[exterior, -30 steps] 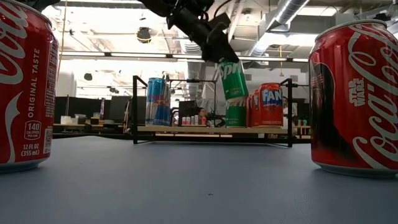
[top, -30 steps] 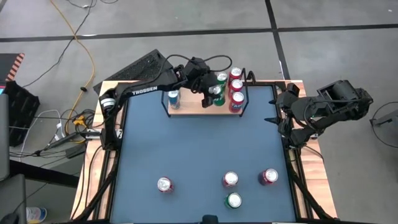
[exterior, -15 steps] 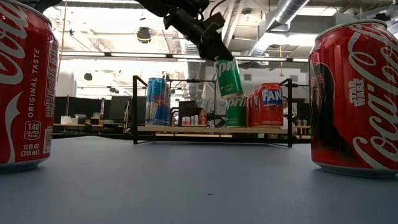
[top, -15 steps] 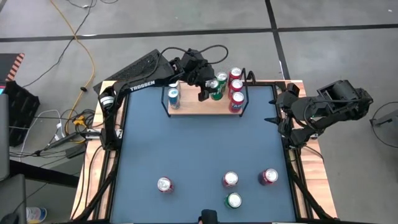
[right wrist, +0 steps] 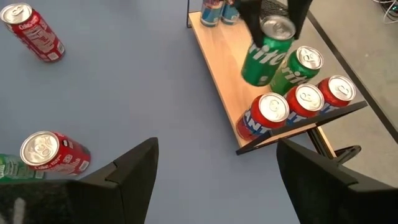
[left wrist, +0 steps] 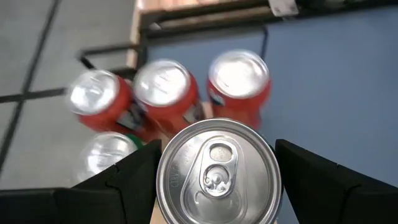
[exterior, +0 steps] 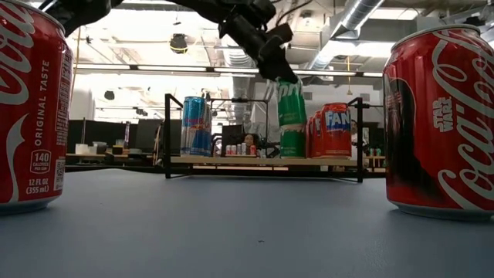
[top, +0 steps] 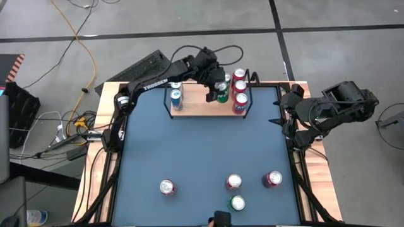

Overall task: Place canned beverage on shelf
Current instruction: Put the right green soda can on the shelf aligned with the other green soda can

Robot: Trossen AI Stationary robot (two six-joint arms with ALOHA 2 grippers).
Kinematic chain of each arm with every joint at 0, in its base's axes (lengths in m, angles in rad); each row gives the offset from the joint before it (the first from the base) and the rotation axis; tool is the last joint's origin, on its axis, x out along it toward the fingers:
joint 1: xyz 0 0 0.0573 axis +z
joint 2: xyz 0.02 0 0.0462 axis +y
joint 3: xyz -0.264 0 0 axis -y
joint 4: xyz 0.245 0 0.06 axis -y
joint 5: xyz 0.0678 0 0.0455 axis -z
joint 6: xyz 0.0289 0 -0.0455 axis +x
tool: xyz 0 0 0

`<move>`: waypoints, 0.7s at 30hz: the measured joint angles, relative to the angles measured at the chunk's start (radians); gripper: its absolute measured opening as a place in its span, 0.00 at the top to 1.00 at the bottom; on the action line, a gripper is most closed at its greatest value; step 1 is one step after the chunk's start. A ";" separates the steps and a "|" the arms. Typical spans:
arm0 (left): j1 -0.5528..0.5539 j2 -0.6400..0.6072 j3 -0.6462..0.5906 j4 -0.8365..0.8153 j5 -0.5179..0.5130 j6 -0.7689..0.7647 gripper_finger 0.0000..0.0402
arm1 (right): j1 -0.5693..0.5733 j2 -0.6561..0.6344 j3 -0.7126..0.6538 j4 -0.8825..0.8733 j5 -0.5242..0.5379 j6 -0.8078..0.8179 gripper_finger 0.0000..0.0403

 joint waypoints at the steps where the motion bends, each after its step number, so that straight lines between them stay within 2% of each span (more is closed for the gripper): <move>1: -0.003 0.001 -0.007 -0.007 0.001 0.009 0.33 | 0.000 0.000 0.000 0.000 0.000 0.000 0.23; 12: -0.002 0.001 -0.071 0.058 -0.018 0.063 0.33 | 0.000 0.000 0.000 0.000 0.002 0.000 0.23; 15: 0.006 0.003 -0.072 0.060 0.004 0.066 0.33 | 0.000 0.000 0.000 0.000 0.002 0.000 0.23; 21: 0.009 0.066 -0.069 0.079 0.005 0.062 0.33 | 0.000 0.000 0.000 0.001 0.002 0.001 0.23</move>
